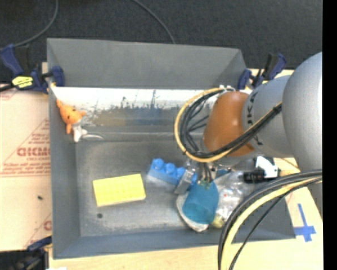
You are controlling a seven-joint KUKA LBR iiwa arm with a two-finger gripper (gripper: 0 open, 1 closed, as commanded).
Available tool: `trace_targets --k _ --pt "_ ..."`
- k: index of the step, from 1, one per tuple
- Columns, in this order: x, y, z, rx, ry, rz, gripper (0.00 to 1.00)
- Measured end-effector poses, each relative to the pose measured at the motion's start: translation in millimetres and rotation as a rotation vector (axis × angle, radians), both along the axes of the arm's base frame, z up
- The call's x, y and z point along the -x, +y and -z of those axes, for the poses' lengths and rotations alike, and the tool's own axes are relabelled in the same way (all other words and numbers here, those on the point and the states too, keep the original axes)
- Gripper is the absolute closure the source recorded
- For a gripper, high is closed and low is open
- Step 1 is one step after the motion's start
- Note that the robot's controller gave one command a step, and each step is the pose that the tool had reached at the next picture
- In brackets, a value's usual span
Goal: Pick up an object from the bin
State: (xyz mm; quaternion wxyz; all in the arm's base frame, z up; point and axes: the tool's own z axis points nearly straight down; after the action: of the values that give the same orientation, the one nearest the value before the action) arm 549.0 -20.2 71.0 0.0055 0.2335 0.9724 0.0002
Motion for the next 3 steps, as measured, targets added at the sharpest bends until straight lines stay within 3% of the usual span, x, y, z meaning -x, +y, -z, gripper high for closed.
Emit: trace_targets --k 3 --pt "0.0 -0.1 0.0 0.0 0.0 -0.004 1.0"
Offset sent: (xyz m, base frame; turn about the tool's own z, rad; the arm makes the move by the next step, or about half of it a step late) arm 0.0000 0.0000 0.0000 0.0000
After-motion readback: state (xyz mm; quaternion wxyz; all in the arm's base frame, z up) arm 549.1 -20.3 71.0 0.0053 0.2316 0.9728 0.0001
